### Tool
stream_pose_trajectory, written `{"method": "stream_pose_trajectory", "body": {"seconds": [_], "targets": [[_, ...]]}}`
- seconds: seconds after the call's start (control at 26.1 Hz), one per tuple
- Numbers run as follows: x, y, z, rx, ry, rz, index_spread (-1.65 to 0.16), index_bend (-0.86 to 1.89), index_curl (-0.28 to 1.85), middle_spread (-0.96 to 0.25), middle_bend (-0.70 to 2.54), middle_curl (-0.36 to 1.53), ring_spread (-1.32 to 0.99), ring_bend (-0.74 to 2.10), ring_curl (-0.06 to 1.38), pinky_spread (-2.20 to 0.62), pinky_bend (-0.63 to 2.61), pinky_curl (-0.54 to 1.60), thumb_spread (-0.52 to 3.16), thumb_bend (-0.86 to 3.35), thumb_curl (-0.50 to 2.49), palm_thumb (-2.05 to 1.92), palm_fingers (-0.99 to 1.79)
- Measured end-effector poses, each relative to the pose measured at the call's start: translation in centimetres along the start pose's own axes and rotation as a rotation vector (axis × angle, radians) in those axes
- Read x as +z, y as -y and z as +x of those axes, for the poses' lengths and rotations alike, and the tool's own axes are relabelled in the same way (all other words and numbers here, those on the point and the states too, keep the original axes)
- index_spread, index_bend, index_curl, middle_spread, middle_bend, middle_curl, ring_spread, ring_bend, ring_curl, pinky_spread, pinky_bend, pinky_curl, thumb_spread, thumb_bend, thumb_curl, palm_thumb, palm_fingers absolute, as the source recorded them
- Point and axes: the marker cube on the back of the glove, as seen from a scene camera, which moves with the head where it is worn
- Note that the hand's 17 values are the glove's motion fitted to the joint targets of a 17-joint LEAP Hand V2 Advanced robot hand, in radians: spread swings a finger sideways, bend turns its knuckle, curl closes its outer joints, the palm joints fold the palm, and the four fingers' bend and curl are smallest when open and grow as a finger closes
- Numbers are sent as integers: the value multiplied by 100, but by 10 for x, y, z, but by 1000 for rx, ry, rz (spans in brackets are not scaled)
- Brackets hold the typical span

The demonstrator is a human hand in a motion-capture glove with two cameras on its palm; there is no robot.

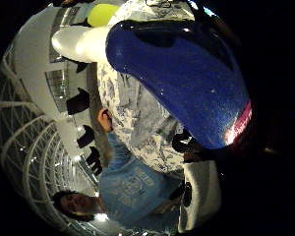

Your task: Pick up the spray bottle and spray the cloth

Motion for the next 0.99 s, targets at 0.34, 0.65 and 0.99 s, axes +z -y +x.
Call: {"method": "stream_pose_trajectory", "body": {"seconds": [0.34, 0.65, 0.99], "targets": [[0, 4, -3, 36, -69, -45, -29, 7, 17, -4, 29, 41, 1, 59, 37, 18, 40, 36, 81, -2, 59, 99, 93], [4, 6, -5, 46, -96, -70, -29, 6, 16, -4, 29, 41, 1, 60, 37, 18, 40, 36, 80, -2, 61, 98, 93], [5, 5, -6, 52, -122, -92, -30, 6, 16, -4, 29, 41, 1, 60, 37, 17, 40, 36, 79, -2, 62, 98, 94]]}}
